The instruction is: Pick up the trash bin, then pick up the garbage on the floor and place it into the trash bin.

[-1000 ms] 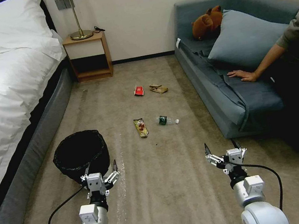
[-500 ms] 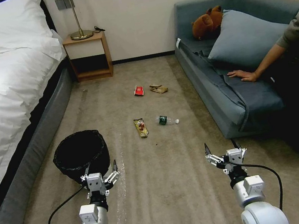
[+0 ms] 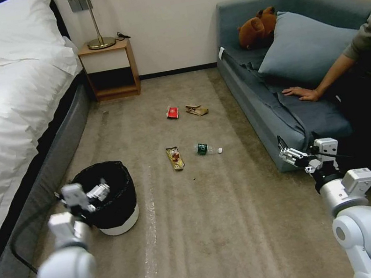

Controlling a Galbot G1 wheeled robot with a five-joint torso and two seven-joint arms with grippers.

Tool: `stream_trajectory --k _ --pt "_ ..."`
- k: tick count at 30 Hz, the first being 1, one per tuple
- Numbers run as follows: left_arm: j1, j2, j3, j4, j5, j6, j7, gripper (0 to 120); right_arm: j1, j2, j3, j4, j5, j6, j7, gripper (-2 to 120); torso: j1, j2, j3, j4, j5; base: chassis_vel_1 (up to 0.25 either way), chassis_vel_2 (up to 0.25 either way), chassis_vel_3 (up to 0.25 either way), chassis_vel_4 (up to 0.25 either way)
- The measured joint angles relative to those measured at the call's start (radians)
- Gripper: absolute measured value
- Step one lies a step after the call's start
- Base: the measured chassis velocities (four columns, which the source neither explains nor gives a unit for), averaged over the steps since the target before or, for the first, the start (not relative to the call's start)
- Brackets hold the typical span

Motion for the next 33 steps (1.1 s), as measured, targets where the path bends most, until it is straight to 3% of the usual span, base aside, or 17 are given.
stream_trajectory --k 1,4,10,13,14,16,18,19,20,21,23,26,29,33 --pt "0.004 0.000 -0.001 -0.003 -0.003 0.003 0.000 100 -0.002 0.000 -0.003 -0.006 0.002 0.014 -0.009 100 0.000 0.000 0.000 0.0001 -0.0017 0.000 0.000 0.000 0.000" --pt "0.021 -0.005 -0.004 -0.012 -0.004 0.004 -0.005 100 -0.004 0.001 -0.012 -0.023 -0.005 0.050 -0.029 100 0.000 0.000 0.000 0.0001 -0.0001 0.000 0.000 0.000 0.000" --pt "0.059 -0.028 -0.011 -0.016 -0.041 0.008 -0.031 100 -0.010 0.002 -0.027 -0.055 -0.029 0.088 -0.042 100 0.000 0.000 0.000 0.0002 -0.0005 0.000 0.000 0.000 0.000" --pt "0.069 -0.050 -0.016 -0.008 -0.092 0.023 -0.106 100 -0.017 0.003 -0.029 -0.068 -0.033 0.093 -0.049 100 0.000 0.000 0.000 0.0002 -0.0003 0.000 0.000 0.000 0.000" --pt "0.069 -0.050 -0.016 -0.008 -0.092 0.023 -0.106 100 -0.017 0.003 -0.029 -0.068 -0.033 0.093 -0.049 100 0.000 0.000 0.000 0.0002 -0.0003 0.000 0.000 0.000 0.000" --pt "0.045 -0.080 -0.018 0.009 -0.197 0.075 -0.237 100 -0.021 0.006 -0.034 -0.082 -0.038 0.113 -0.052 100 0.000 0.000 0.000 0.0003 -0.0005 0.000 0.000 0.000 0.000" --pt "0.041 -0.083 -0.018 0.011 -0.206 0.079 -0.248 100 -0.021 0.006 -0.034 -0.083 -0.039 0.115 -0.053 100 0.000 0.000 0.000 0.0003 -0.0005 0.000 0.000 0.000 0.000" --pt "0.016 -0.093 -0.019 0.023 -0.256 0.103 -0.309 100 -0.024 0.007 -0.035 -0.086 -0.041 0.120 -0.055 100 0.000 0.000 0.000 0.0001 -0.0004 0.000 0.000 0.000 0.000" --pt "0.016 -0.093 -0.019 0.023 -0.256 0.103 -0.309 100 -0.024 0.007 -0.035 -0.086 -0.041 0.120 -0.055 100 0.000 0.000 0.000 0.0001 -0.0004 0.000 0.000 0.000 0.000" --pt "-0.013 -0.100 -0.021 0.041 -0.313 0.121 -0.368 100 -0.028 0.009 -0.035 -0.087 -0.043 0.122 -0.059 100 0.000 0.000 0.000 0.0002 -0.0005 0.000 0.000 0.000 0.000" --pt "-0.053 -0.104 -0.024 0.074 -0.384 0.138 -0.429 100 -0.034 0.010 -0.036 -0.087 -0.048 0.128 -0.065 100 0.000 0.000 0.000 0.0001 -0.0004 0.000 0.000 0.000 0.000" --pt "-0.083 -0.110 -0.027 0.110 -0.444 0.160 -0.476 100 -0.040 0.012 -0.036 -0.087 -0.057 0.141 -0.078 100 0.000 0.000 0.000 0.0001 -0.0004 0.000 0.000 0.000 0.000" --pt "-0.088 -0.113 -0.029 0.119 -0.462 0.168 -0.487 100 -0.043 0.013 -0.036 -0.087 -0.058 0.144 -0.082 100 0.000 0.000 0.000 0.0001 -0.0004 0.000 0.000 0.000 0.000" --pt "-0.111 -0.128 -0.036 0.182 -0.489 0.184 -0.519 100 -0.055 0.016 -0.035 -0.086 -0.067 0.151 -0.093 100 0.000 0.000 0.000 0.0001 -0.0005 0.000 0.000 0.000 0.000"
